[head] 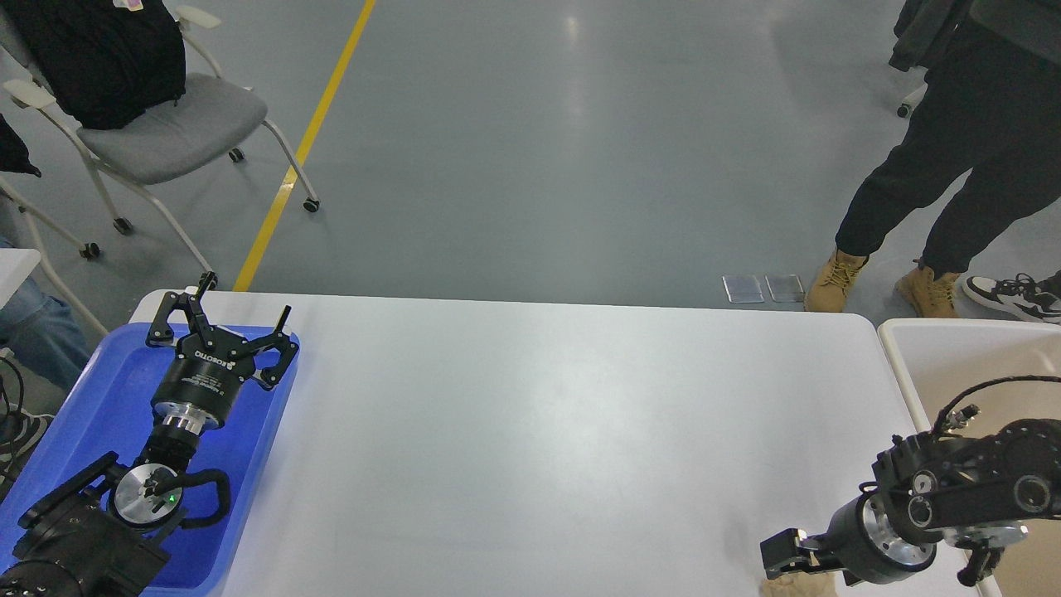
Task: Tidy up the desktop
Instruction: 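Lower the open right gripper down toward the crumpled tan paper scrap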
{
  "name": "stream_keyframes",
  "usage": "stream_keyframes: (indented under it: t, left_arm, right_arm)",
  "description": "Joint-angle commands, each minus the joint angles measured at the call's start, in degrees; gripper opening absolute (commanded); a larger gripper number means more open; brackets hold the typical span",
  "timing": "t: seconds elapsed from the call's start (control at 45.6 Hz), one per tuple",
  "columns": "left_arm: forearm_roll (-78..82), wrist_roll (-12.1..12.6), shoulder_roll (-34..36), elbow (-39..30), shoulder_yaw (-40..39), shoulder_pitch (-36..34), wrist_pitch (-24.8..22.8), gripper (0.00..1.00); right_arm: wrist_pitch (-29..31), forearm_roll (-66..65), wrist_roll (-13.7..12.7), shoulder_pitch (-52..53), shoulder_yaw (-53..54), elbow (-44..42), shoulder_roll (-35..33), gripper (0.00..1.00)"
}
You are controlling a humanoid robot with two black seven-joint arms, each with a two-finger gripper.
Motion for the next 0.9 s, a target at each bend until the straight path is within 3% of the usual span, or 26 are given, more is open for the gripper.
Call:
stream_keyframes:
  t: [0.0,0.307,0.57,0.723,0.789,0.876]
  left_arm:
    - [0.0,-0.02,0.0,0.0,0.0,0.0,0.0,0.99]
    - [0.0,-0.02,0.0,0.0,0.0,0.0,0.09,0.99]
    - [0.0,-0.02,0.0,0.0,0.0,0.0,0.09,0.99]
    - [0.0,-0.02,0.0,0.0,0.0,0.0,0.09,0.99]
    - [0.0,-0.02,0.0,0.0,0.0,0.0,0.0,0.99]
    - [0.0,-0.02,0.0,0.0,0.0,0.0,0.0,0.99]
  right_arm:
    - [-1.46,-0.07,0.0,-2.38,0.0,-1.08,1.33,1.0]
    - [-1.9,-0.07,0.09,-4.58,0.09,-6.0,3.96,1.0]
    - [-2.69,-0.07,0.18,-7.04,0.09,-8.55,5.11,0.94]
    - [-2.78,-0.07,0.36,-7.22,-0.09,-8.46,4.85,0.58]
    - [-2.69,-0.25,0.36,-7.05,-0.26,-8.46,4.67,0.37]
    - [-2.6,-0.16,0.44,-6.87,-0.61,-8.2,4.41,0.31]
